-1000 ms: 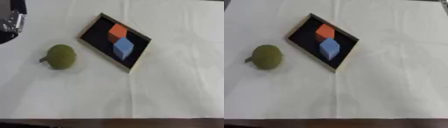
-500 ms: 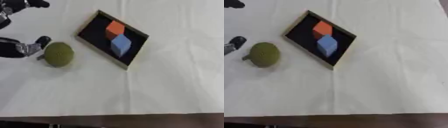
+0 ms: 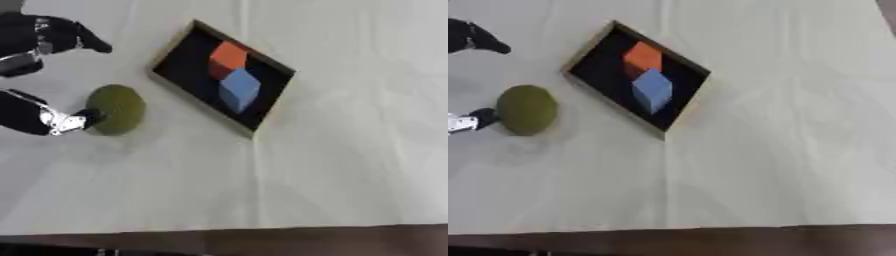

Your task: Pick up objects on the table and place them in the box.

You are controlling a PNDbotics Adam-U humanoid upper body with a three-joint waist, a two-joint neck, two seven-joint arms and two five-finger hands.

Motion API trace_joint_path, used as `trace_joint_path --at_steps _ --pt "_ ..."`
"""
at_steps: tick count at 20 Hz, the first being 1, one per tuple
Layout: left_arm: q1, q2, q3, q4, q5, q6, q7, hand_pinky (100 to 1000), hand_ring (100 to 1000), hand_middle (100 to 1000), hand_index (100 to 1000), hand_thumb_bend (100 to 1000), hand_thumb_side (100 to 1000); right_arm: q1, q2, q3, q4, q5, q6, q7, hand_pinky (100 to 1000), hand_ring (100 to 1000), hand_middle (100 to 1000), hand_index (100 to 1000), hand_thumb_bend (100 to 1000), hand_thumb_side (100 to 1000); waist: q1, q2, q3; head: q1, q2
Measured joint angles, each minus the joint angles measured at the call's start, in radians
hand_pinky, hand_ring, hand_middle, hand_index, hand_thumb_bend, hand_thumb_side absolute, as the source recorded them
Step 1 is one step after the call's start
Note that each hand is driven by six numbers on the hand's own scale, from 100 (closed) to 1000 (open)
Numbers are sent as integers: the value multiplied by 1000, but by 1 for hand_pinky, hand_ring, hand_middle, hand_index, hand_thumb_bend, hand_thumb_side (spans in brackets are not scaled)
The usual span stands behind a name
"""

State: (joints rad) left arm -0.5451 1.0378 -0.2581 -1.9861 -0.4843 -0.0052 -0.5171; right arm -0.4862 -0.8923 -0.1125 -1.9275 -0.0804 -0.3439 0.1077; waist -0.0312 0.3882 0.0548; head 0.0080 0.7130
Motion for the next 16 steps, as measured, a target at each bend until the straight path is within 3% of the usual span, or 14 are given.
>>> trace_joint_path --at_steps 3,10,16 --pt "-24 0 -15 6 -14 18 -47 819 817 784 906 394 572 3 1 -4 0 0 2 2 961 914 570 761 100 470 2 0 -2 1 0" --pt "-77 -38 -63 103 -67 26 -111 821 818 781 896 357 402 11 11 -10 0 0 8 8 964 913 568 755 100 470 5 1 -9 8 0" --pt "-99 -87 -91 220 -117 8 -141 817 812 772 885 341 383 12 19 -16 -3 0 11 11 966 912 567 752 100 470 5 6 -13 8 0"
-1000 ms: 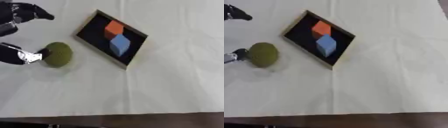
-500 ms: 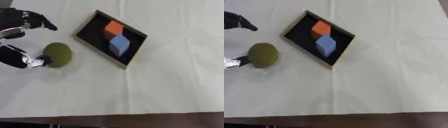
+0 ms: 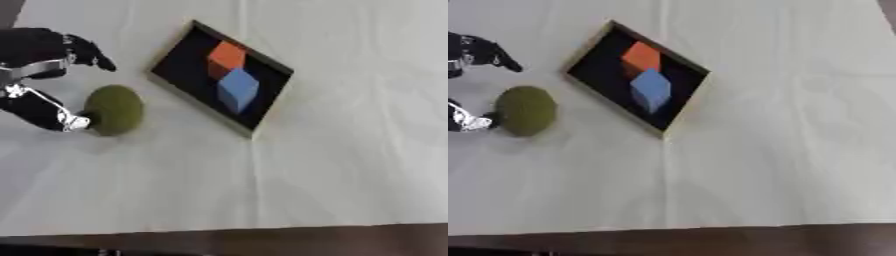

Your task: Pick up objects on the table and place them in the box.

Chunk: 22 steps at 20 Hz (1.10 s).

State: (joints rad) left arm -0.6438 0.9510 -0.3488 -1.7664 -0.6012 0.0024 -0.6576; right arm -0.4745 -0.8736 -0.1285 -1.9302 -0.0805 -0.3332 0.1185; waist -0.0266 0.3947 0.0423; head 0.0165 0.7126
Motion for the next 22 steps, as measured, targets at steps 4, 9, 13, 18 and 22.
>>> trace_joint_path --at_steps 4,9,13,18,22 --pt "-10 -31 -7 64 -10 -14 -13 803 790 750 868 335 392 1 8 -3 0 0 4 0 967 913 566 750 100 470 -1 1 -1 1 0" --pt "-23 -59 -10 109 -32 -32 -16 720 663 606 770 292 282 9 17 -9 0 0 7 2 970 913 565 747 100 470 -3 2 -2 3 0" --pt "-28 -72 -12 120 -84 -48 29 601 521 506 681 194 106 11 17 -13 0 -1 10 4 971 913 564 745 100 470 -3 2 -2 4 -1" --pt "-28 -82 -12 118 -130 -42 119 581 496 473 610 127 100 18 26 -19 0 -1 15 7 973 914 563 743 100 470 -3 2 -2 5 -1" --pt "-27 -88 0 76 -125 -39 170 574 494 477 611 122 100 28 28 -25 0 -2 20 11 974 914 563 741 100 470 -2 1 -4 5 -1"
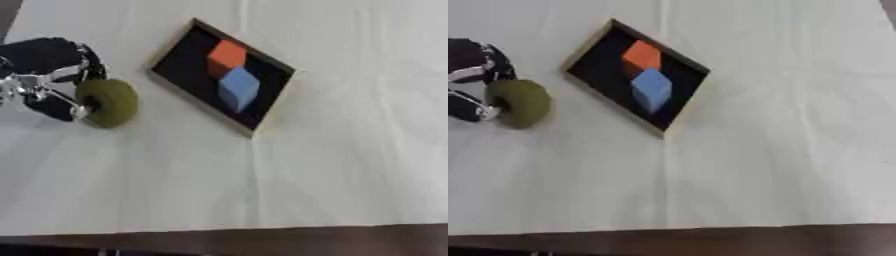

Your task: Pick up objects on the table and place them in the box.

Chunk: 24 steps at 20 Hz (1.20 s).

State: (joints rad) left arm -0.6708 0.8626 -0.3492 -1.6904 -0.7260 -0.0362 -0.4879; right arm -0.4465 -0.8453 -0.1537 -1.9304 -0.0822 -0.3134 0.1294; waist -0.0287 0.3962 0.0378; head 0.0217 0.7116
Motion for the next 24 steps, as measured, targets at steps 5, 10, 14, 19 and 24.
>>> trace_joint_path --at_steps 5,10,14,19,24 --pt "-35 -2 44 -120 55 21 7 567 491 482 616 100 100 8 6 -7 0 0 5 -3 975 913 562 739 100 470 4 -1 2 -3 0" --pt "-158 -74 57 -130 86 55 -10 564 489 482 615 100 100 8 6 -9 0 -1 10 -3 975 913 562 738 100 470 7 -11 4 -7 0" --pt "-231 -155 50 -23 51 59 -14 564 492 483 618 100 100 8 7 -9 0 -4 11 -2 976 913 561 737 100 470 5 -13 2 -7 0" --pt "-276 -244 37 137 -23 37 8 566 494 486 623 100 100 8 19 -9 0 -9 13 1 977 915 563 737 100 470 2 -13 -2 -5 0" --pt "-291 -306 29 253 -84 5 40 573 501 493 634 100 100 8 25 -9 0 -18 10 7 979 917 564 737 100 470 -2 -10 -7 -4 0"
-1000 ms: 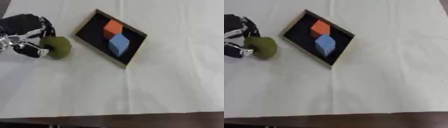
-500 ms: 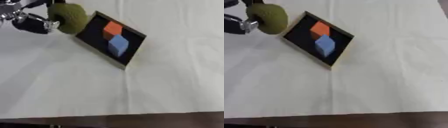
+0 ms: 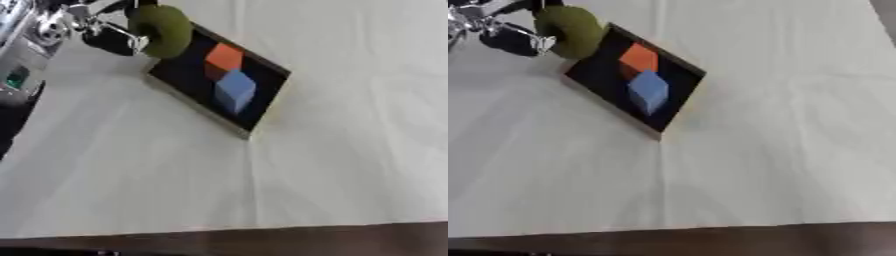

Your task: Pick up objects on the table and place them in the box.

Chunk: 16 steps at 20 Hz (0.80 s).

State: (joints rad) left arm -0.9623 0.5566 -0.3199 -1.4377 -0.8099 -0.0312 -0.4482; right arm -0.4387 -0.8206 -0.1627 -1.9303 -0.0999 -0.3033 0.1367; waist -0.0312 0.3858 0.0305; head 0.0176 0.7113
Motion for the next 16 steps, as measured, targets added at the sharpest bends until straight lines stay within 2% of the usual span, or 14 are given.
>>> trace_joint_path --at_steps 5,7,9,10,11,12,13,14,16 --pt "-7 -44 -5 75 -44 -24 21 615 541 527 674 124 100 -7 9 0 0 -5 0 8 978 917 564 737 100 470 -1 2 -2 2 -1" --pt "-6 -51 -9 91 -48 -34 26 678 618 601 737 169 100 -10 9 0 0 -5 0 9 979 917 564 737 100 470 -2 3 -4 2 -1" --pt "-2 -55 -11 93 -41 -51 28 748 731 724 821 212 100 -11 12 0 1 -6 0 10 979 918 564 736 100 470 -2 3 -4 2 -1" --pt "2 -55 -11 93 -34 -60 27 788 792 784 868 285 279 -11 14 0 1 -7 0 10 979 918 564 736 100 470 -2 3 -4 2 -1" --pt "5 -55 -12 92 -26 -70 26 788 792 784 868 285 279 -11 16 0 1 -7 0 12 979 918 564 736 100 470 -2 3 -4 2 -2" --pt "8 -55 -11 89 -18 -79 26 818 837 824 900 340 437 -11 16 0 1 -8 0 13 980 918 564 736 100 470 -2 3 -4 2 -2" --pt "9 -55 -11 86 -10 -86 28 830 852 838 910 376 505 -12 16 0 1 -8 -1 15 980 918 564 736 100 470 -2 3 -4 2 -2" --pt "10 -55 -10 84 -6 -90 32 835 858 842 914 402 540 -12 16 0 2 -8 0 16 980 918 565 736 100 470 -2 3 -4 2 -4" --pt "11 -55 -5 79 -4 -91 43 836 860 842 917 393 550 -14 17 0 3 -8 0 18 981 918 565 736 100 470 -2 3 -3 2 -4"
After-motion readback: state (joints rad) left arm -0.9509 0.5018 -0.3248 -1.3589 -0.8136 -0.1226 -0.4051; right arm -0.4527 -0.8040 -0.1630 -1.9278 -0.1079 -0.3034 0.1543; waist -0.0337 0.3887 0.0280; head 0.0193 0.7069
